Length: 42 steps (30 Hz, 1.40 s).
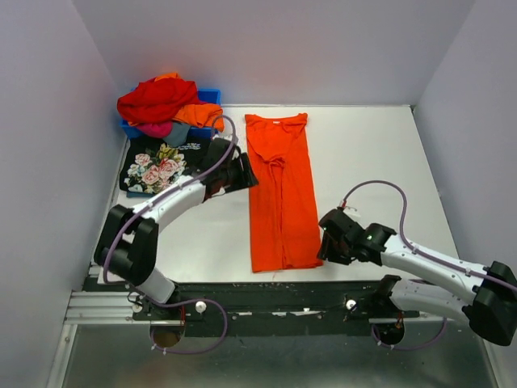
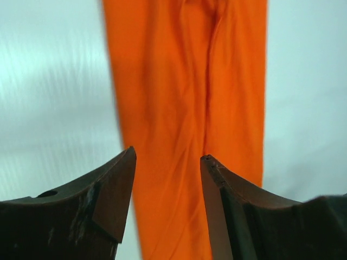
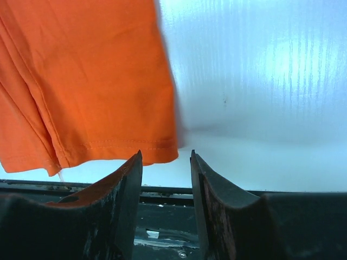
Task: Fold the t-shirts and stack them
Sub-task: Rotate the tshirt 85 degrees, then grab the bottom of the folded rectangular tshirt with both arms
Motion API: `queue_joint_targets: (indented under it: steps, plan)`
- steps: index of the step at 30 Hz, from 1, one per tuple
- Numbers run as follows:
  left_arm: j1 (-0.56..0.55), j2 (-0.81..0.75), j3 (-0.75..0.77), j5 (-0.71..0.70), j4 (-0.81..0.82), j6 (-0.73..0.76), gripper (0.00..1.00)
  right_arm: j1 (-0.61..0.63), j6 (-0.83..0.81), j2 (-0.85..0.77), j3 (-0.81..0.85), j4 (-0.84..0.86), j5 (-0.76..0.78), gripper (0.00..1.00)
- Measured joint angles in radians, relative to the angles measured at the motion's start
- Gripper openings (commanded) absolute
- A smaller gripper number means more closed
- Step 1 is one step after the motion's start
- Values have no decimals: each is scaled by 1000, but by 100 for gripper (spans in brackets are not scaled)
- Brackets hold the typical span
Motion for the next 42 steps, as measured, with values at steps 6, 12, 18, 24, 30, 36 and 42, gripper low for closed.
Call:
queue_joint_targets:
  steps: [6, 12, 18, 24, 30, 36, 42]
  plan:
    - [-42, -298, -395, -43, -23, -48, 64, -44, -51, 37, -16, 66, -62, 43]
    - [-117, -526, -592, -48, -45, -123, 62, -55, -72, 95, -27, 126, -96, 33]
    - [-237, -566, -695, -42, -35, -222, 61, -59, -66, 112, -71, 159, -122, 26]
    - [-355, -543, -730, -39, -9, -318, 58, -61, -59, 87, -88, 169, -130, 41]
    - [-416, -512, -747, -39, 47, -394, 45, -61, -66, 53, -92, 154, -142, 43]
    - [-452, -461, -767, -38, 114, -451, 33, -61, -71, 0, -91, 95, -126, 44]
    - [-468, -454, -790, -34, 158, -490, 4, -61, -71, -33, -84, 43, -93, 44]
